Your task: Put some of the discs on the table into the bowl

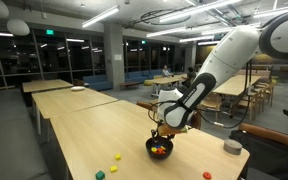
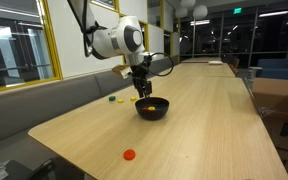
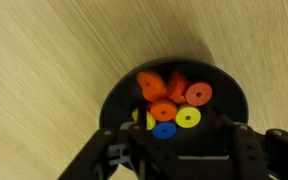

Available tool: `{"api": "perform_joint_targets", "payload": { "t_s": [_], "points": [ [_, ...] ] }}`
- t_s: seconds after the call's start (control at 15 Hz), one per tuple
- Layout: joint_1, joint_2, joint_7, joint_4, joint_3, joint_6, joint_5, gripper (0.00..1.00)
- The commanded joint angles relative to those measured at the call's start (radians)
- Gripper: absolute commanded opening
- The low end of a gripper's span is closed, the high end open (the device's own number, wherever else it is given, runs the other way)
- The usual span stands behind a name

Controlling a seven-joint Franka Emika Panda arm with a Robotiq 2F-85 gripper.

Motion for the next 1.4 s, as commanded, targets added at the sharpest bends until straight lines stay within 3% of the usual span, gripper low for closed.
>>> {"api": "perform_joint_targets", "payload": {
  "t_s": [0.0, 0.13, 0.53, 1.33],
  "points": [
    [-0.020, -0.031, 0.020, -0.027, 0.010, -0.015, -0.002, 0.97],
    [-0.003, -0.071, 0.075, -0.074, -0.014, -0.005, -0.025, 1.00],
    [-0.039, -0.226, 0.273, -0.277, 0.002, 0.033, 0.023, 1.00],
    [-0.129, -0.369, 0.598, -0.592, 0.144, 0.126, 0.256, 1.00]
  ]
}}
